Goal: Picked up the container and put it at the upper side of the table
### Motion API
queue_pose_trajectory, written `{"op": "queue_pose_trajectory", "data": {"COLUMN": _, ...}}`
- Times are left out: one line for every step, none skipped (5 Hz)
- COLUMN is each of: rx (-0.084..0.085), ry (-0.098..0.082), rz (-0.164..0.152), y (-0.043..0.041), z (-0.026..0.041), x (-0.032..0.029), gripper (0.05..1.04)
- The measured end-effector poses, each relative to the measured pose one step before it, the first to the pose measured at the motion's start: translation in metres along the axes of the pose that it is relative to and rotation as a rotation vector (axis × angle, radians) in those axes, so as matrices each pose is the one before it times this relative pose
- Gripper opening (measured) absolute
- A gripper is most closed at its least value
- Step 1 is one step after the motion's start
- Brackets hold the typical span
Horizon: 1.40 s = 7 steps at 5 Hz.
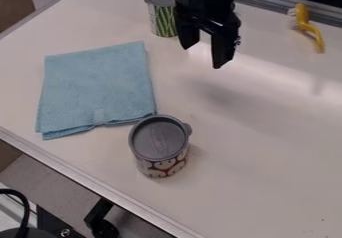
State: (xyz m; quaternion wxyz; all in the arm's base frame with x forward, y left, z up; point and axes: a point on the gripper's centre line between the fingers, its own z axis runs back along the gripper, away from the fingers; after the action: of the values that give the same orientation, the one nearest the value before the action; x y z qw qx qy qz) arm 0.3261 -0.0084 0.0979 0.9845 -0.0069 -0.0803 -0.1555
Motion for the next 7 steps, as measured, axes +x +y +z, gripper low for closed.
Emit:
{"op": "queue_pose_trajectory", "data": {"rx": -0.0162, "ry": 0.0349, "rz": 0.0062, "y": -0.00206, "z": -0.00876, "x": -0.00654, "gripper": 0.998}}
{"op": "queue_pose_trajectory", "data": {"rx": -0.0199, "ry": 0.0015, "rz": 0.0279, "y": 0.00692, "z": 0.01408, "x": -0.01259, "gripper": 0.998}}
{"op": "queue_pose_trajectory", "data": {"rx": 0.0008, "ry": 0.0355, "rz": 0.0683, "y": 0.00633, "z": 0.01282, "x": -0.01297, "gripper": 0.998}}
{"op": "queue_pose_trajectory", "data": {"rx": 0.0018, "ry": 0.0017, "rz": 0.0015, "y": -0.00589, "z": 0.00353, "x": -0.02763, "gripper": 0.998}}
{"op": "queue_pose_trajectory", "data": {"rx": -0.0146, "ry": 0.0308, "rz": -0.0269, "y": -0.01705, "z": -0.00907, "x": -0.03298, "gripper": 0.998}}
{"op": "queue_pose_trajectory", "data": {"rx": -0.038, "ry": 0.0052, "rz": -0.056, "y": -0.00924, "z": -0.00076, "x": -0.02508, "gripper": 0.998}}
{"op": "queue_pose_trajectory", "data": {"rx": -0.0098, "ry": 0.0457, "rz": 0.0329, "y": -0.00277, "z": -0.00454, "x": -0.02034, "gripper": 0.998}}
